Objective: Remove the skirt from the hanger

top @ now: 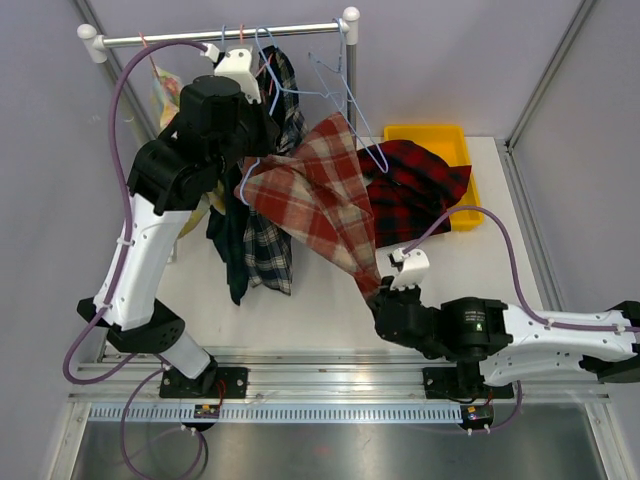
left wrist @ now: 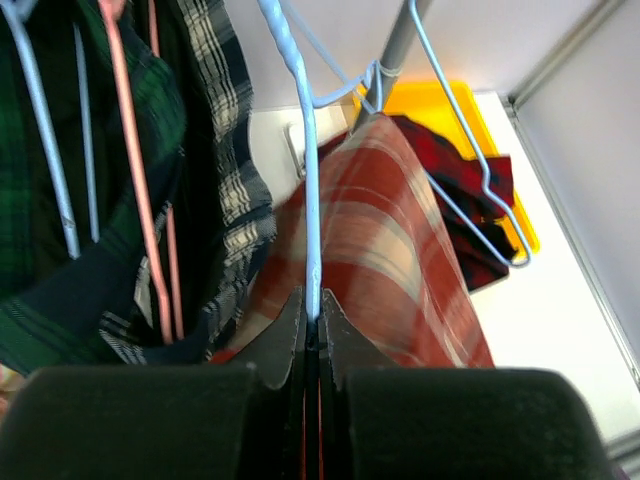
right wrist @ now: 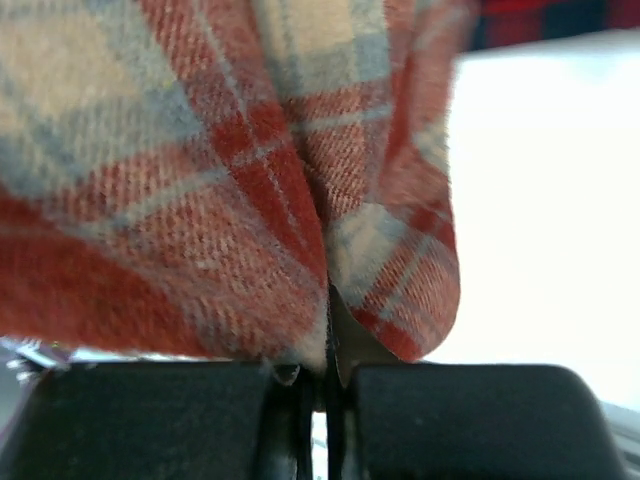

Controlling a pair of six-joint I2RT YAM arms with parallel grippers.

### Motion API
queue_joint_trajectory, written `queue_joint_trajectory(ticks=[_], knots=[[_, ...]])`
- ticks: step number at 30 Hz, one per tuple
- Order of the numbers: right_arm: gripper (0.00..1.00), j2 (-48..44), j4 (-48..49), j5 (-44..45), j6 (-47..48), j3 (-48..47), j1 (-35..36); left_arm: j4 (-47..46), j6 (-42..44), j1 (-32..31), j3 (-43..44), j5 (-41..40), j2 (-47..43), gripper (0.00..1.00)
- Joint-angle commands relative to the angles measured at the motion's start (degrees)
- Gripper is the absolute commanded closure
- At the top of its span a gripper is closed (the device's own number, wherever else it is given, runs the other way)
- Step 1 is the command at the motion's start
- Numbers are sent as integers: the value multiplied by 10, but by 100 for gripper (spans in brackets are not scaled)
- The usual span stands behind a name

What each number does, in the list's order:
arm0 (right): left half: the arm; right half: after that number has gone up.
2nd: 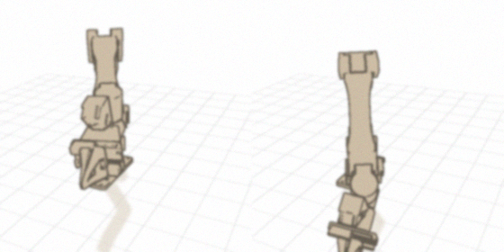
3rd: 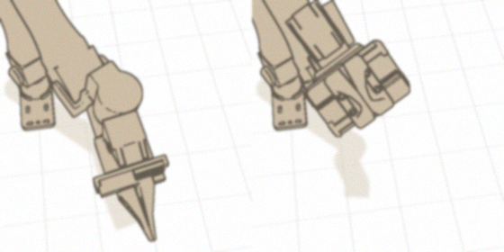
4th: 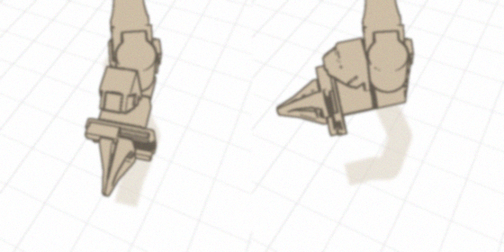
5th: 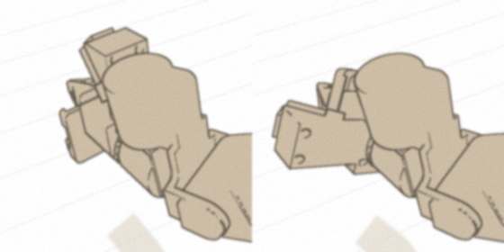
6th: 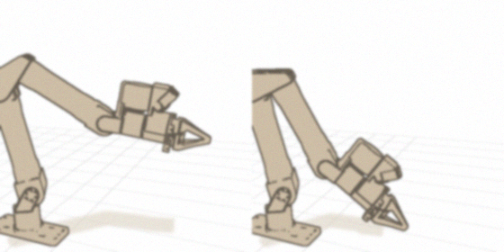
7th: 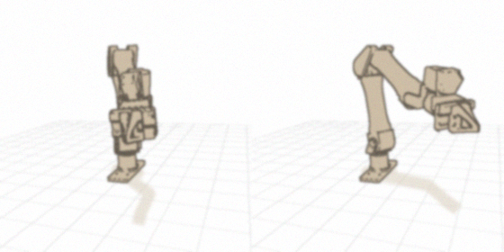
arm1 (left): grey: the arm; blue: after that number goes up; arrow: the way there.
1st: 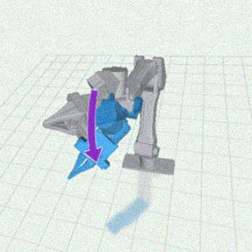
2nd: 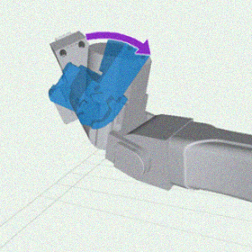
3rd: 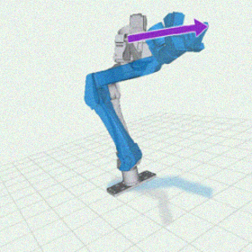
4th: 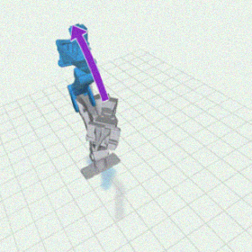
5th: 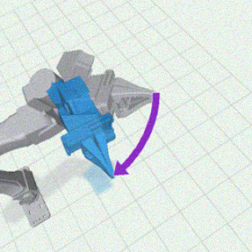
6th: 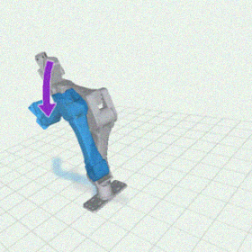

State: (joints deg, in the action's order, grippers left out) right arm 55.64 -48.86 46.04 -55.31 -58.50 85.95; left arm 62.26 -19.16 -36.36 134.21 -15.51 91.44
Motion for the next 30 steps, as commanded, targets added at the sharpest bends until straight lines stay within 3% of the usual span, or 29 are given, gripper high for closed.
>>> queue_joint_trajectory(ticks=[1, 9, 12, 14, 15, 17, 18, 19, 21, 26, 27, 28, 30], knots=[[100, -15, -103, 50, -82, 1, 12, -124, 18, 16, 9, -62, -36, 100], [100, -17, -288, 232, -154, -106, 6, -115, -20, 13, -146, 36, -127, 100], [100, -41, -329, 283, -133, -148, -11, -96, -32, -1, -188, 58, -164, 100], [100, -79, -261, 305, -22, -158, -16, -92, -35, -8, -209, 81, -182, 100], [100, -93, -144, 320, 124, -153, -18, -92, -35, -16, -234, 90, -202, 100], [100, -139, 11, 331, 300, -138, -24, -78, -33, -34, -250, 92, -212, 100], [100, -151, 91, 345, 470, -118, -26, -72, -32, -40, -263, 87, -218, 100], [100, -169, 249, 347, 547, -111, -27, -69, -32, -44, -272, 76, -222, 100], [100, -177, 432, 336, 746, -103, -27, -72, -35, -50, -293, 70, -230, 100], [100, -133, 473, 258, 884, -150, -28, -106, -49, -60, -354, 74, -250, 100], [100, -120, 562, 264, 991, -149, -31, -108, -50, -62, -357, 74, -249, 100], [100, -96, 595, 262, 1037, -151, -47, -109, -53, -62, -361, 73, -246, 100], [100, -75, 555, 243, 1067, -195, -78, -110, -54, -68, -363, 72, -241, 100]])
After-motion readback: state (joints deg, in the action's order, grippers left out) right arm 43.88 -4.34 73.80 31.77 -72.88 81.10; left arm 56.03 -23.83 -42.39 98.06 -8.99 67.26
